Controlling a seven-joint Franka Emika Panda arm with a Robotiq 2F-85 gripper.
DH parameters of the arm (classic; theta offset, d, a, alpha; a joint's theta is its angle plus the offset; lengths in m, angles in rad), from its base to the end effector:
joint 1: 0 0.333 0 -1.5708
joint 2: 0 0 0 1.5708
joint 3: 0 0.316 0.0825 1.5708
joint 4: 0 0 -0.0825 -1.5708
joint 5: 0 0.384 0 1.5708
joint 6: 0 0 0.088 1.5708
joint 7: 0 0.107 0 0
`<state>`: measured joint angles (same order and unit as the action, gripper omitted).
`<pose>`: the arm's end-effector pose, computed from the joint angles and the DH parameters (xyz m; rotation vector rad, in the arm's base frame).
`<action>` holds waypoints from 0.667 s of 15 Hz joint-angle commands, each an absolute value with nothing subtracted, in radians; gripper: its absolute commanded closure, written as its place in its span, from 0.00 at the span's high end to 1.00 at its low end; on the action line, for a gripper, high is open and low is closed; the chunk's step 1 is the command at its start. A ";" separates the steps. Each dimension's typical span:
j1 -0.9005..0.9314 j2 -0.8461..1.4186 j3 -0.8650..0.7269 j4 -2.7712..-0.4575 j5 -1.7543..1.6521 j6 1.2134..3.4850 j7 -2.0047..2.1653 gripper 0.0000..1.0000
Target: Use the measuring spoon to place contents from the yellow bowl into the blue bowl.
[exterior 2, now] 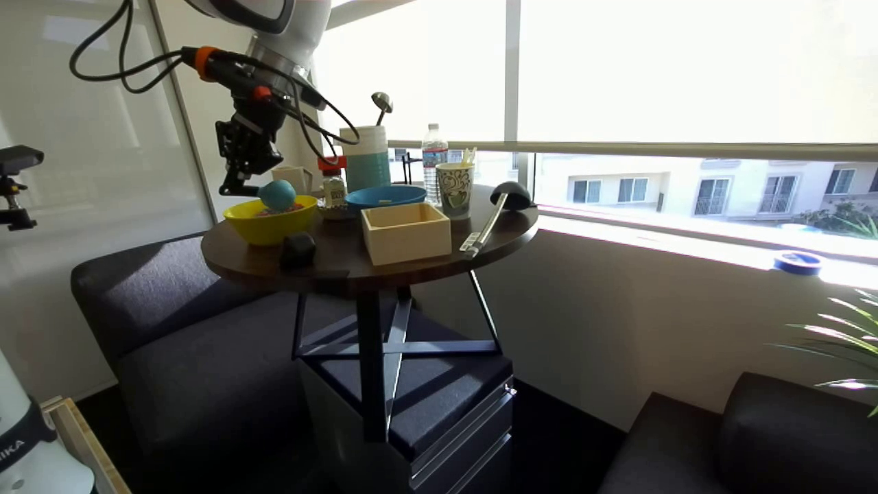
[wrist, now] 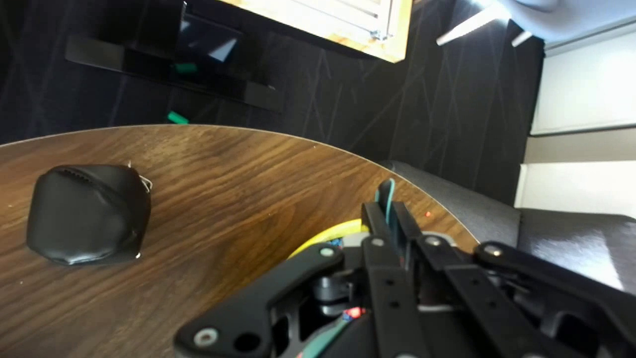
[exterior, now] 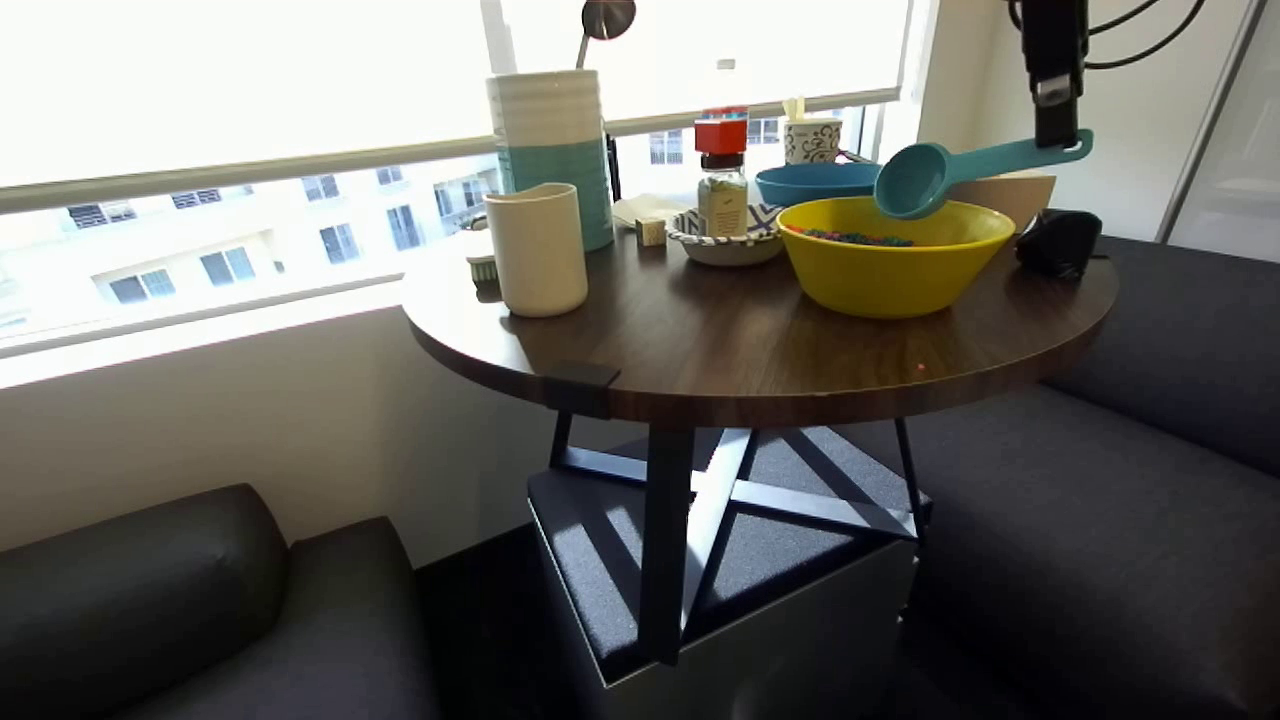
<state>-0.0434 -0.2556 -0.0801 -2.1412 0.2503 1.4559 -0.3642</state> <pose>0.4272 -0.0260 0.4889 -2.7171 -0.3027 0.4904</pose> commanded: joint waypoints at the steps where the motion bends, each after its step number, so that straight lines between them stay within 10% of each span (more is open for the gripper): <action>1: -0.005 -0.197 -0.028 -2.088 0.124 1.392 -0.310 0.02; 10: 0.039 -0.153 0.006 -2.081 0.037 1.423 -0.355 0.02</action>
